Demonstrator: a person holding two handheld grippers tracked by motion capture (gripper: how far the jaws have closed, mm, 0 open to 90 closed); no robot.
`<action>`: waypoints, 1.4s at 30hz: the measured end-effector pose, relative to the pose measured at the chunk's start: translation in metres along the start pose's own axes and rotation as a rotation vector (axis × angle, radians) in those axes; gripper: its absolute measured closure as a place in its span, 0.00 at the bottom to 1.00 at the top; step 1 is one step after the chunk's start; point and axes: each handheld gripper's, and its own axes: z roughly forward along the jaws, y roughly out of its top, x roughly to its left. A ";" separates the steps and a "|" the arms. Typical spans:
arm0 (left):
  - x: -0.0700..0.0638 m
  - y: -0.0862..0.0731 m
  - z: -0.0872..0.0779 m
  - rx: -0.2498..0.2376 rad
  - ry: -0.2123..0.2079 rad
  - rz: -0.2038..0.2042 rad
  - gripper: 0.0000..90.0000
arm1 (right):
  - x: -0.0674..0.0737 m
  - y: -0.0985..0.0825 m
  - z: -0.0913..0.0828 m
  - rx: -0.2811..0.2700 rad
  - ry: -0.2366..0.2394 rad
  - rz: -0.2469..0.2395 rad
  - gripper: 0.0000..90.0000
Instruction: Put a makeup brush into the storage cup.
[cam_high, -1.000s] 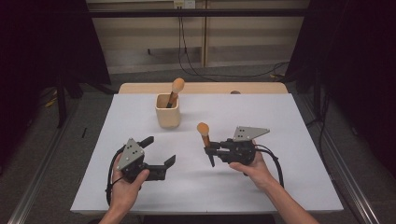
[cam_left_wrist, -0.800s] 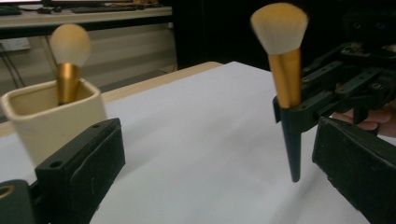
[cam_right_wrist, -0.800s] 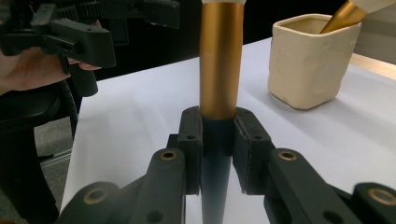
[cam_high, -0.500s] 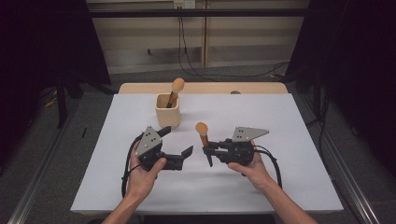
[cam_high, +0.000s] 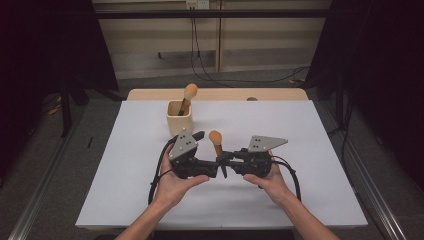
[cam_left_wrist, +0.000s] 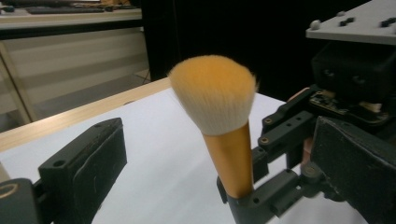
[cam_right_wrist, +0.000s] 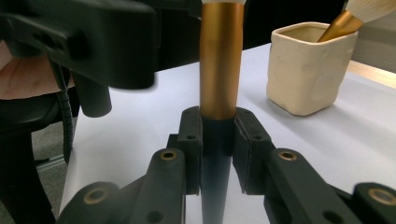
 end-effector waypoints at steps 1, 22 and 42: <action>0.000 0.000 0.001 -0.001 -0.007 -0.006 0.04 | 0.000 0.000 -0.001 0.000 -0.006 -0.003 0.83; 0.005 -0.014 0.021 -0.021 -0.034 -0.073 0.43 | 0.001 -0.002 -0.001 0.000 -0.028 0.010 0.83; 0.006 -0.012 0.017 -0.034 -0.077 -0.099 0.75 | -0.002 -0.005 0.000 -0.031 -0.044 0.043 0.83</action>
